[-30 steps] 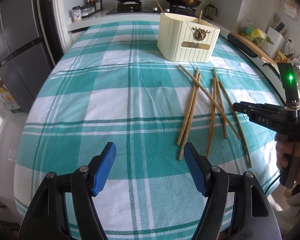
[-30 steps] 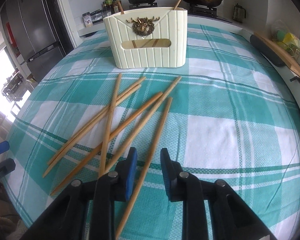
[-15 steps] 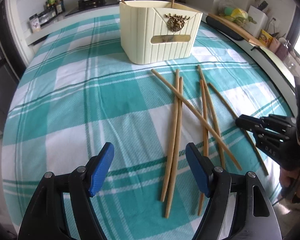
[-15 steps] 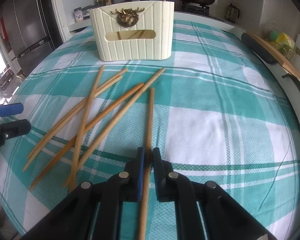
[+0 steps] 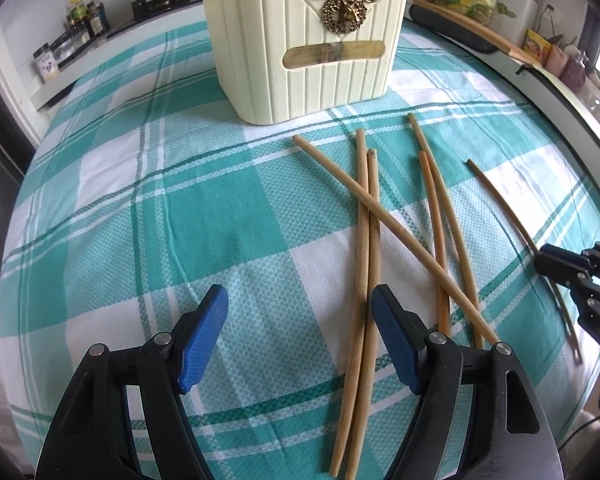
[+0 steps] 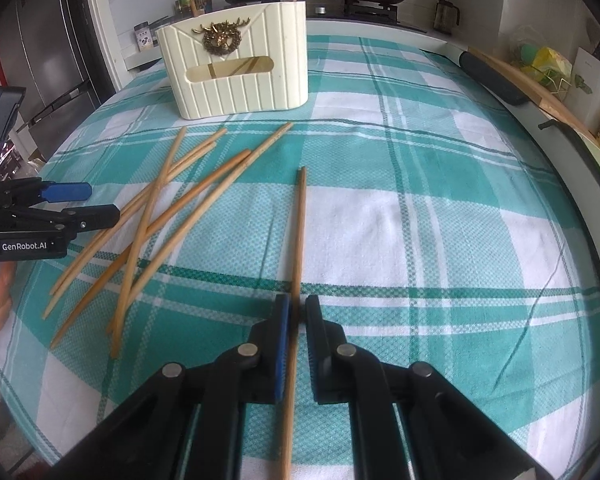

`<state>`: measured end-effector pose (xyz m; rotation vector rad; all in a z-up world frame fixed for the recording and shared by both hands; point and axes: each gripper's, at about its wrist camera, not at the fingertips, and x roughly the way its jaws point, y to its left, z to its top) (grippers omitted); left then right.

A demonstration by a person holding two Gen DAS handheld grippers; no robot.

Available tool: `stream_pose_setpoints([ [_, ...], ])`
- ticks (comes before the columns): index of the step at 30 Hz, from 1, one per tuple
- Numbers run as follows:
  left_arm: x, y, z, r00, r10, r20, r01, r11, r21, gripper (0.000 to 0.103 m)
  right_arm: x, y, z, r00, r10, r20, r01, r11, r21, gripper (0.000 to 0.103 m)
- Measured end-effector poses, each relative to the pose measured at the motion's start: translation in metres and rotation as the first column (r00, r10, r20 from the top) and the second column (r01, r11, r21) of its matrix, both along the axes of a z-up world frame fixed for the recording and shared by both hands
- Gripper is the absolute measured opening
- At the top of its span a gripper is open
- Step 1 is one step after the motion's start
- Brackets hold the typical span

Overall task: Organize utensils
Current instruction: 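Close the right tool on a wooden chopstick while the left tool hovers over others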

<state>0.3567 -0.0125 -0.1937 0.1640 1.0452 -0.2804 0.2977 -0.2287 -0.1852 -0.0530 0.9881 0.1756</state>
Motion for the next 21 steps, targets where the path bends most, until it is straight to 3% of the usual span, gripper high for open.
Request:
stream_pose_setpoints([
  [4, 0.006, -0.006, -0.001, 1.0, -0.012, -0.012, 0.012, 1.0, 0.002, 0.076, 0.001, 0.001, 0.0, 1.0, 0.002, 0.004, -0.002, 1.0, -0.006, 0.008],
  [8, 0.01, -0.021, -0.004, 0.999, -0.046, -0.02, 0.047, 0.998, 0.051, 0.062, 0.002, 0.0, 0.0, 1.0, -0.002, 0.003, 0.002, 1.0, -0.004, 0.008],
  [11, 0.011, -0.024, 0.0, 0.997, -0.062, -0.048, 0.063, 0.998, 0.025, 0.049, 0.001, 0.0, 0.0, 1.0, -0.001, 0.002, 0.001, 1.0, -0.003, 0.008],
  [16, 0.008, -0.015, 0.008, 0.999, -0.036, -0.036, 0.036, 0.999, -0.023, 0.053, -0.001, -0.004, 0.0, 1.0, -0.003, 0.002, 0.003, 1.0, 0.01, 0.008],
  [21, 0.017, -0.008, 0.005, 0.999, 0.008, -0.04, -0.008, 1.0, -0.008, 0.052, -0.001, -0.004, 0.0, 1.0, -0.005, 0.003, 0.005, 1.0, 0.012, 0.008],
])
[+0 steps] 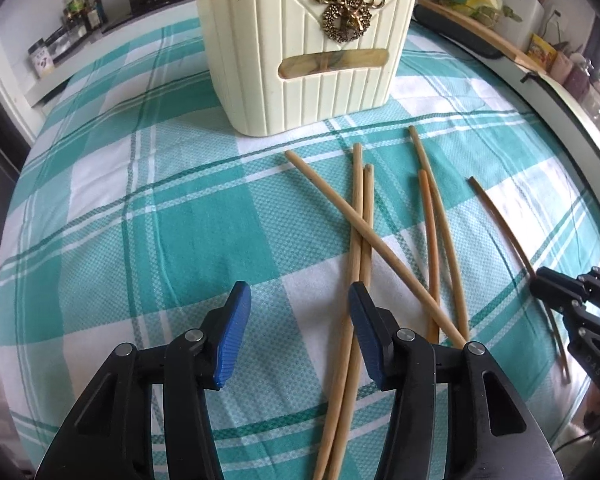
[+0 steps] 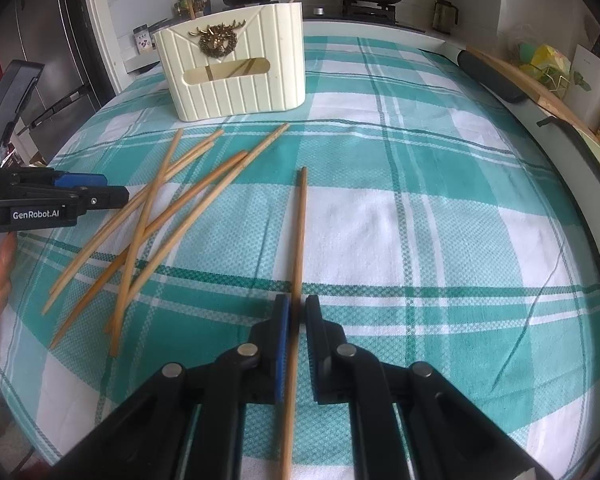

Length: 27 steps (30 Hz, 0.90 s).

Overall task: Organize utensils
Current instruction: 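Close the right tool on a wooden chopstick while the left tool hovers over others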

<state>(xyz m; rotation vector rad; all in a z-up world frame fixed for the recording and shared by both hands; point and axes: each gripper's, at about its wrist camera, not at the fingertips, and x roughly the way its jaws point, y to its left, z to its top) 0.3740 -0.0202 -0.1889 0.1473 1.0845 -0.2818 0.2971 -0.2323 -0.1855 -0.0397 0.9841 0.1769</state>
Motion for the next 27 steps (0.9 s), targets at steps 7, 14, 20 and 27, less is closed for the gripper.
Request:
stream_pose_setpoints([
  [7, -0.002, -0.008, 0.001, 0.999, -0.036, 0.019, 0.036, 0.999, 0.028, 0.052, -0.001, 0.0, 0.0, 1.0, -0.002, 0.003, 0.002, 1.0, 0.007, 0.008],
  [14, -0.004, -0.012, 0.0, 0.999, -0.053, 0.011, 0.052, 0.999, 0.013, 0.053, -0.001, 0.0, 0.0, 1.0, -0.001, 0.005, 0.001, 1.0, 0.006, 0.008],
  [20, -0.003, -0.023, -0.004, 0.997, -0.072, -0.003, 0.072, 0.996, 0.044, 0.044, -0.001, 0.001, 0.0, 1.0, 0.004, 0.006, -0.004, 1.0, -0.012, 0.008],
  [27, -0.001, 0.0, -0.004, 0.999, 0.031, -0.01, -0.031, 0.999, 0.027, 0.04, -0.005, -0.003, 0.0, 1.0, -0.003, 0.014, 0.003, 1.0, -0.006, 0.008],
])
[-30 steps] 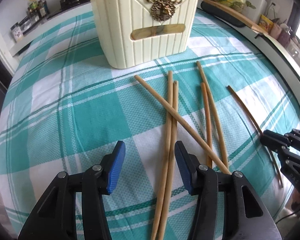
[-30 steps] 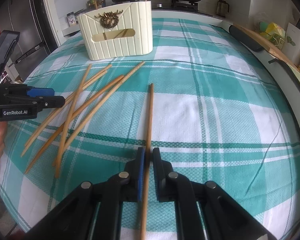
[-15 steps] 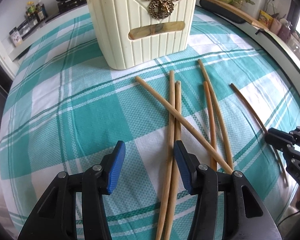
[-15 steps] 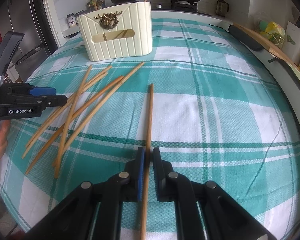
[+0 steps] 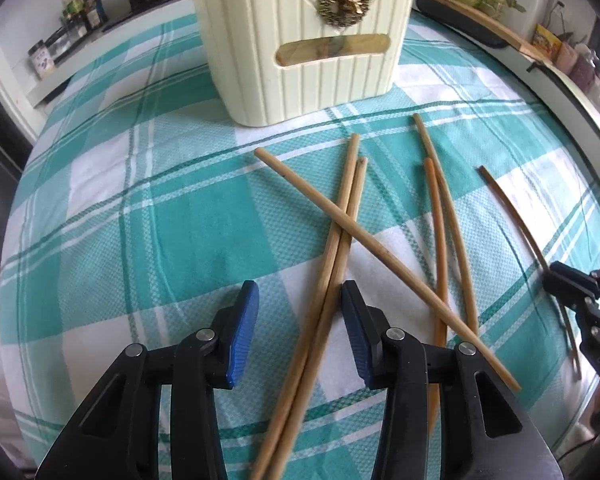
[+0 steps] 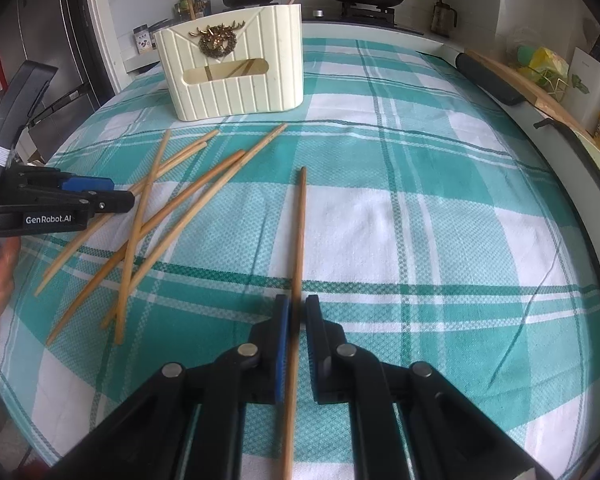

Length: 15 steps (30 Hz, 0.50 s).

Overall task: Organize utensils
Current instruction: 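Close the right tool on a wooden chopstick while the left tool hovers over others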

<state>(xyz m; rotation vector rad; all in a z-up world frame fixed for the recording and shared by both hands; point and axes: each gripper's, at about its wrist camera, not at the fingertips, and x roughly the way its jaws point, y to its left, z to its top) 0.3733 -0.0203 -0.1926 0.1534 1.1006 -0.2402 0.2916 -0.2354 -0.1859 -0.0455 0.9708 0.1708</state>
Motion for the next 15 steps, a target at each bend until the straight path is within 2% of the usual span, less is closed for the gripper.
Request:
stream_pose_setpoints([
  [2, -0.001, 0.012, 0.0, 0.999, 0.048, -0.003, -0.048, 0.999, -0.003, 0.035, -0.001, -0.001, 0.0, 1.0, 0.0, 0.002, 0.0, 1.0, 0.001, 0.007],
  [5, -0.008, 0.03, 0.001, 0.992, 0.128, 0.005, -0.128, 0.992, 0.003, 0.034, -0.001, -0.001, 0.0, 1.0, -0.001, 0.003, 0.001, 1.0, 0.001, 0.007],
  [10, -0.024, 0.066, -0.001, 0.957, 0.289, -0.008, -0.289, 0.957, -0.03, 0.036, -0.002, -0.001, 0.0, 1.0, -0.004, 0.006, 0.004, 1.0, -0.002, 0.007],
  [13, -0.032, 0.081, 0.0, 0.945, 0.328, -0.014, -0.328, 0.943, -0.051, 0.035, -0.002, -0.001, 0.0, 1.0, -0.008, 0.005, 0.008, 1.0, -0.008, 0.007],
  [15, -0.036, 0.089, 0.003, 0.946, 0.323, -0.027, -0.324, 0.942, -0.084, 0.039, -0.003, -0.002, 0.0, 1.0, -0.012, 0.005, 0.012, 1.0, -0.002, 0.007],
])
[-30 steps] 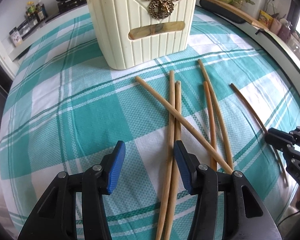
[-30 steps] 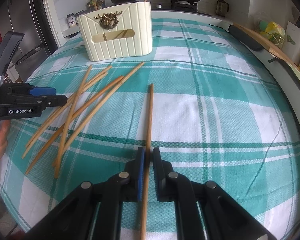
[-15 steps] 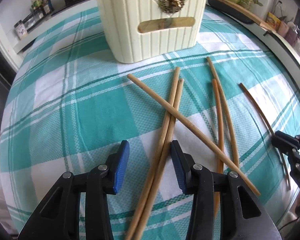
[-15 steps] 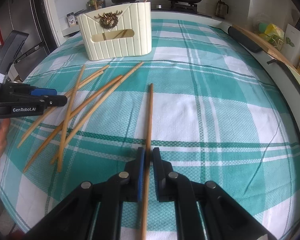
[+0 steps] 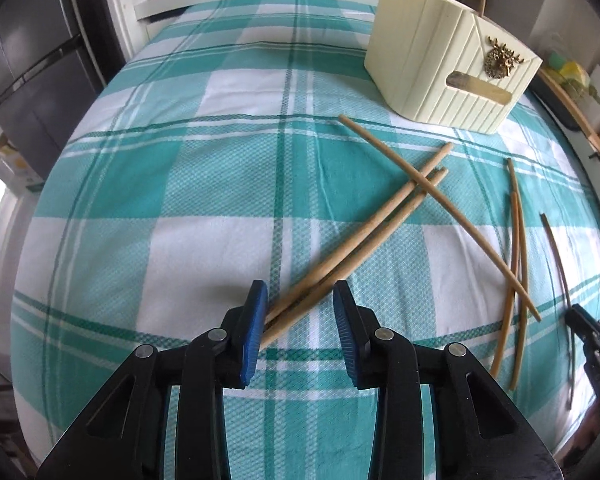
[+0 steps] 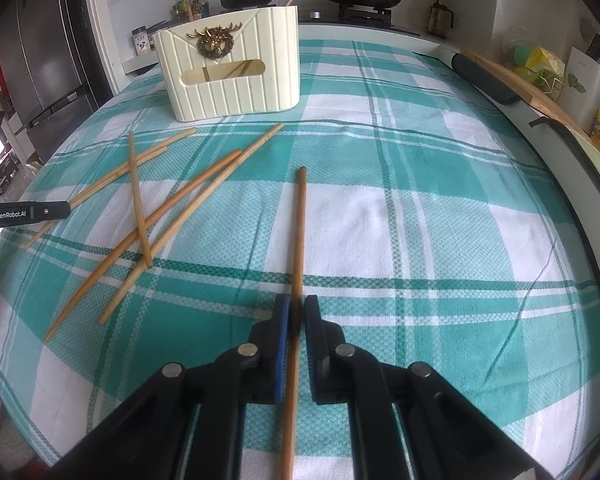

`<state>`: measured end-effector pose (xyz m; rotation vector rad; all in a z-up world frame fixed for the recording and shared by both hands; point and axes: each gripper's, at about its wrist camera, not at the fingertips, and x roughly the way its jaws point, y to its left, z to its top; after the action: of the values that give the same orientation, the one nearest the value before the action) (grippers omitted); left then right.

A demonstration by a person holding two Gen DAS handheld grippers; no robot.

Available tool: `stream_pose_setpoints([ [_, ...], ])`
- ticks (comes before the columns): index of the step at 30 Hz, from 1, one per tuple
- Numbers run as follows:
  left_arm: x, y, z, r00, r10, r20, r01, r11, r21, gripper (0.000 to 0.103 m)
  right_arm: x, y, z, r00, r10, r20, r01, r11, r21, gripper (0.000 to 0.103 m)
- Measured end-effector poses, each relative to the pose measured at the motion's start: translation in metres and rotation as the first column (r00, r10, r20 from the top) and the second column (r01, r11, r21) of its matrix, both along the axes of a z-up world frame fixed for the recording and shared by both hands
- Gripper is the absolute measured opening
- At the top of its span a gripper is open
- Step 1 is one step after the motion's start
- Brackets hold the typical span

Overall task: Organize utensils
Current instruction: 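Close the right tool on a wooden chopstick while the left tool hovers over others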

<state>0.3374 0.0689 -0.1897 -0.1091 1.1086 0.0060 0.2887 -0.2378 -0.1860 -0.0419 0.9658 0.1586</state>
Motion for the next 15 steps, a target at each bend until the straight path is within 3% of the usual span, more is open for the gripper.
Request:
stream_pose_setpoints([
  [3, -0.008, 0.013, 0.007, 1.0, -0.012, 0.024, 0.013, 0.998, -0.069, 0.05, -0.001, -0.003, 0.0, 1.0, -0.011, 0.001, 0.011, 1.0, 0.018, 0.009],
  [8, -0.009, 0.028, 0.015, 0.998, -0.047, 0.047, 0.051, 0.994, -0.096, 0.053, 0.0, -0.004, 0.0, 1.0, -0.015, -0.01, 0.015, 0.999, 0.031, 0.009],
  [12, 0.009, 0.024, 0.017, 0.991, -0.125, 0.055, 0.128, 0.989, -0.072, 0.053, 0.002, -0.002, 0.0, 1.0, -0.018, -0.017, 0.018, 0.999, 0.03, 0.009],
  [15, 0.025, 0.013, 0.01, 0.98, -0.198, 0.022, 0.198, 0.98, -0.011, 0.053, 0.001, 0.0, 0.001, 1.0, -0.016, -0.017, 0.016, 1.0, 0.02, 0.009],
])
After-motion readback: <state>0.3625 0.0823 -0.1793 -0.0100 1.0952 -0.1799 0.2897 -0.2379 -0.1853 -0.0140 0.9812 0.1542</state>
